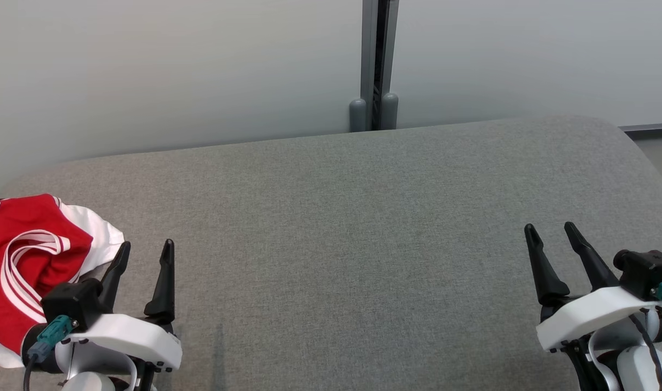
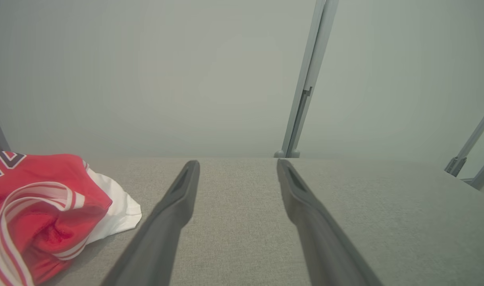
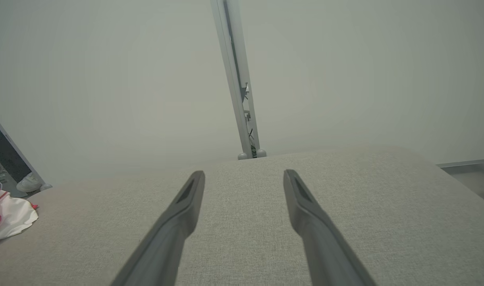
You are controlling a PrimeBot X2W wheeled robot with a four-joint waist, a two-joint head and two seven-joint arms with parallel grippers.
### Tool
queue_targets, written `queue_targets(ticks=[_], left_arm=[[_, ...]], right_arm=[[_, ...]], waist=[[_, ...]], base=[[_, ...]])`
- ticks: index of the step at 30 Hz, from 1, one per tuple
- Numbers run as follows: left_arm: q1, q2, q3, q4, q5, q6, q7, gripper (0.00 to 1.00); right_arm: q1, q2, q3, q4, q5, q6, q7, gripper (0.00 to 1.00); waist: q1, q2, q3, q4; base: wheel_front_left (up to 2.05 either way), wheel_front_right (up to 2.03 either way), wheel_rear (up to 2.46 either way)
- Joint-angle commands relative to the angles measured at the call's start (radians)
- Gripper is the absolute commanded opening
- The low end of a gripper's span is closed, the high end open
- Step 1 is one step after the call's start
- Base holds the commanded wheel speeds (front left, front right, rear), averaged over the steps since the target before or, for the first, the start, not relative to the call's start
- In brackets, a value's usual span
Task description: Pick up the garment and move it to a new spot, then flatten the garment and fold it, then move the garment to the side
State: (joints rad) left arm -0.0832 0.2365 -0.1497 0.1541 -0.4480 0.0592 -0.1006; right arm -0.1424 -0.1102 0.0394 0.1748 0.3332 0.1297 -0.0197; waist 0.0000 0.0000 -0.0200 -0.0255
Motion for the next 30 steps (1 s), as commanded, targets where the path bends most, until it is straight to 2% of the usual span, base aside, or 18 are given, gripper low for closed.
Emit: queue_targets(ticks=[1,17,30], left_arm=[[0.005,0.01,0.003,-0.009,0.022,0.006,0.003,1.0],[0.028,0.015,0.023,-0.012,0.076,0.033,0.031,1.0],[0.038,0.026,0.028,0.007,0.114,0.031,0.045,1.0]], right_arm=[[0.002,-0.004,-0.001,-0.012,-0.021,0.002,-0.01,1.0],[0.036,0.019,-0.02,-0.036,-0.13,0.002,-0.014,1.0],[0.055,0.032,-0.024,-0.059,-0.202,0.002,-0.024,1.0]], waist=[[0.0,0.0,0.0,-0.001],[0.0,0.0,-0.009,-0.012],[0.0,0.0,-0.013,-0.012]], base=[[0.0,0.0,0.0],[0.0,0.0,0.0],[0.0,0.0,0.0]])
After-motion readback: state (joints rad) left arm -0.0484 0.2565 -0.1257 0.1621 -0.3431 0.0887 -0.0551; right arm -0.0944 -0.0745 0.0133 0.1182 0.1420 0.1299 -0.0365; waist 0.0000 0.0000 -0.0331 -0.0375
